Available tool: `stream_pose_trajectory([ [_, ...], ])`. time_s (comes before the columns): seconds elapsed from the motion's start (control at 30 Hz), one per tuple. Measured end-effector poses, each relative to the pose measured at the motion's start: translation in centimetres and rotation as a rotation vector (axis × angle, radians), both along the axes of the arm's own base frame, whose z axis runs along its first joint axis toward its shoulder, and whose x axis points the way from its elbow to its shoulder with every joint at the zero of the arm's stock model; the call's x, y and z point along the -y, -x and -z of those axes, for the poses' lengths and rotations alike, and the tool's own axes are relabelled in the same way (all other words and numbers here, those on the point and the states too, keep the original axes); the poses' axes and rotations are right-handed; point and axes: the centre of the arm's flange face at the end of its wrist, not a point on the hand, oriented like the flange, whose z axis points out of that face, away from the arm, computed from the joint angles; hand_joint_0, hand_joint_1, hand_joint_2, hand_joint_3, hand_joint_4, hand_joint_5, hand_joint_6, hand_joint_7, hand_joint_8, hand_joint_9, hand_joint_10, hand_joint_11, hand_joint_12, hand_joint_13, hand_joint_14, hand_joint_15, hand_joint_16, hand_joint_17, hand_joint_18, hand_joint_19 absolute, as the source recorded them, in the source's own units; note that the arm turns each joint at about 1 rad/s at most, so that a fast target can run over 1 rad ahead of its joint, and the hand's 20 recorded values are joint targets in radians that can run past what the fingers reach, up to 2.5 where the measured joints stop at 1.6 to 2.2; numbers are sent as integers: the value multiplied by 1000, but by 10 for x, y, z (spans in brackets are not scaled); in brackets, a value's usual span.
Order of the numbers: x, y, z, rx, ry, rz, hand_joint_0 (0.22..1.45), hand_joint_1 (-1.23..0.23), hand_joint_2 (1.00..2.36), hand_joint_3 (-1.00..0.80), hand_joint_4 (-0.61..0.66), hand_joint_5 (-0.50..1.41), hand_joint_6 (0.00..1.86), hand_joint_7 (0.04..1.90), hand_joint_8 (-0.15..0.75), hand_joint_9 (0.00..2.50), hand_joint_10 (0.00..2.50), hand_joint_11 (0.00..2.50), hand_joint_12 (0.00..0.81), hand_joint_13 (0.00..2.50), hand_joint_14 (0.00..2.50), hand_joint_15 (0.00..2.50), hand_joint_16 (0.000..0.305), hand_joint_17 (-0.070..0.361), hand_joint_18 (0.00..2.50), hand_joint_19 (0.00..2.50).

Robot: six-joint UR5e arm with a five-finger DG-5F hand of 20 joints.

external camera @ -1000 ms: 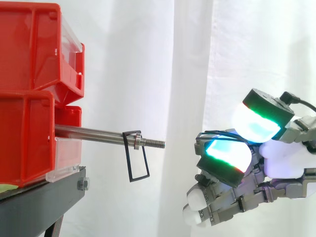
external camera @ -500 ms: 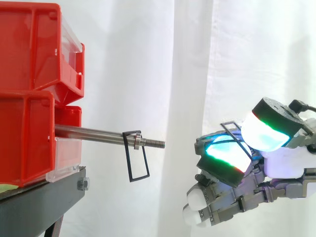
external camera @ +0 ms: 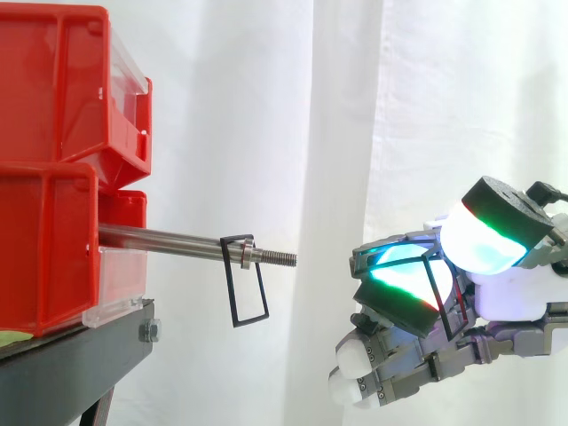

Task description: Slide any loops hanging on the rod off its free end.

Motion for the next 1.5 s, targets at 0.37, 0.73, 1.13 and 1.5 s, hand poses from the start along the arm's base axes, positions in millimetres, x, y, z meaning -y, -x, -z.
stream_pose_trajectory([
  [0.37,0,0,0,0,0,1,520,-659,1000,-500,136,-197,792,1208,259,663,0,73,254,557,0,0,32,71,388,0],
  [0.73,0,0,0,0,0,0,516,-665,1000,-500,142,-194,784,1215,261,670,1,75,255,561,0,0,33,73,398,0],
  [1.13,0,0,0,0,1,0,579,-659,1003,-459,132,-184,776,1244,252,683,2,77,239,570,0,0,31,69,402,0],
  [1.5,0,0,0,0,1,0,590,-696,1009,-397,117,-184,776,1264,256,688,2,84,238,569,0,0,31,69,409,0],
])
